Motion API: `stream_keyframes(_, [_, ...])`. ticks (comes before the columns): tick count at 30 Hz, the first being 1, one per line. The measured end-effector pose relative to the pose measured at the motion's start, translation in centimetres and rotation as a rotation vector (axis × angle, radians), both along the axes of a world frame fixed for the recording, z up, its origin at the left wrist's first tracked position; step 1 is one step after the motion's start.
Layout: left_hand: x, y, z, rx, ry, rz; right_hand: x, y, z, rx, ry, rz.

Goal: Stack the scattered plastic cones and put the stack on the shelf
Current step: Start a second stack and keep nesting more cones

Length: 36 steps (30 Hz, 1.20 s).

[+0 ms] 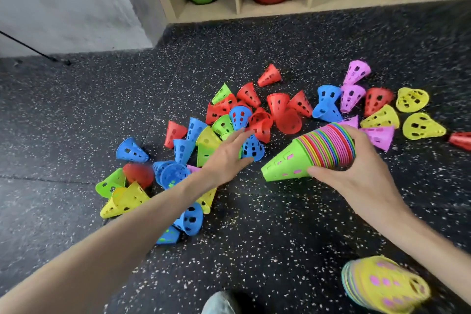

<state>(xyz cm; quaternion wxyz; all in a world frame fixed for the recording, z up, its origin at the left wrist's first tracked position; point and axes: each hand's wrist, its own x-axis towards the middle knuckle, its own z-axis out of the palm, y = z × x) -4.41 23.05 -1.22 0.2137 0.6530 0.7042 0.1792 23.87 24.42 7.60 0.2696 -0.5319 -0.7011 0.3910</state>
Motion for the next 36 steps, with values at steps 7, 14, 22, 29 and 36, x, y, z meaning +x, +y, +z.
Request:
stream_keyframes(7, [0.0, 3.0, -2.5, -0.014, 0.251, -0.089, 0.9, 1.4, -1.8, -0.043, -0.023, -0.053])
stream_keyframes(14, [0.7, 1.8, -1.1, 0.090, 0.116, 0.095, 2.2, 1.5, -1.9, -0.061, 0.000, -0.086])
stream_keyframes(22, [8.3, -5.1, 3.0, 0.254, -0.596, 0.421, 4.3, 1.9, -1.2, -0.046, 0.057, -0.188])
stream_keyframes(29, [12.8, -7.4, 3.2, 0.177, -0.714, 0.347, 5.8, 1.4, -0.7, -0.033, 0.140, -0.141])
stream_keyframes(36, [15.3, -6.0, 3.8, 0.153, -0.766, 0.289, 6.7, 1.6, -1.0, -0.076, 0.100, 0.010])
